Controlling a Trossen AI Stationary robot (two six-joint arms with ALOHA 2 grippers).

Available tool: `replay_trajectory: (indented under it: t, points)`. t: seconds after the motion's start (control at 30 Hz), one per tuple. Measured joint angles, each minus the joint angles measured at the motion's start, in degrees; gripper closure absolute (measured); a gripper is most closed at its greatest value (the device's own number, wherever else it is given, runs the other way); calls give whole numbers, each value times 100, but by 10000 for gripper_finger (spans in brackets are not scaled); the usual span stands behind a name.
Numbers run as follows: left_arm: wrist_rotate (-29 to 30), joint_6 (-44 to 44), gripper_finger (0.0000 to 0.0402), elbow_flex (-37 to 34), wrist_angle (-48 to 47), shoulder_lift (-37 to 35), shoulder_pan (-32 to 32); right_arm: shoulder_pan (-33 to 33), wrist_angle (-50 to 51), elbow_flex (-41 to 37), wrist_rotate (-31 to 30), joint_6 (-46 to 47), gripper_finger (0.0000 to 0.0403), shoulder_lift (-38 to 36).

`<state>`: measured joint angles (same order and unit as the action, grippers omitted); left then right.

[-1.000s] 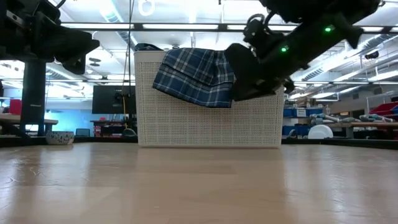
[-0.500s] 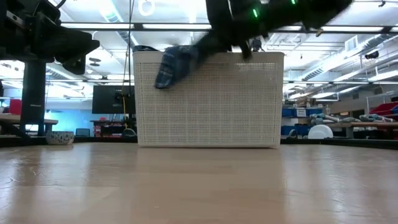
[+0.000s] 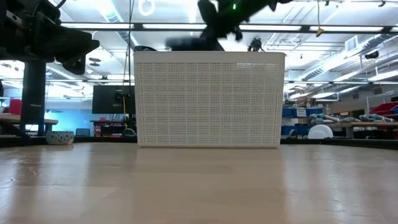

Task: Sort clothes
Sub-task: Put the blue and white patterned shirt into the white laundry bin

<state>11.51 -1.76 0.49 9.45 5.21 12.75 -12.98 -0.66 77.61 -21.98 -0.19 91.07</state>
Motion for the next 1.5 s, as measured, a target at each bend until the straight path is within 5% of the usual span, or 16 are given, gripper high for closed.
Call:
replay_trajectory:
  t: [0.27,0.53,0.7,0.97,1.5]
  points:
    - [0,-2,286,0,0,0,0,-740,446,30,1501,1432,392,735]
    - [0,-1,286,0,6,-2,0,-898,422,30,1589,1386,353,1896]
    - [0,-1,286,0,0,-2,0,-921,373,48,1637,1384,309,2016]
    - [1,-2,286,0,1,2,0,-929,528,28,1788,1190,261,1170]
    - [0,-1,286,0,2,2,0,-416,1876,28,1873,1068,260,-1122]
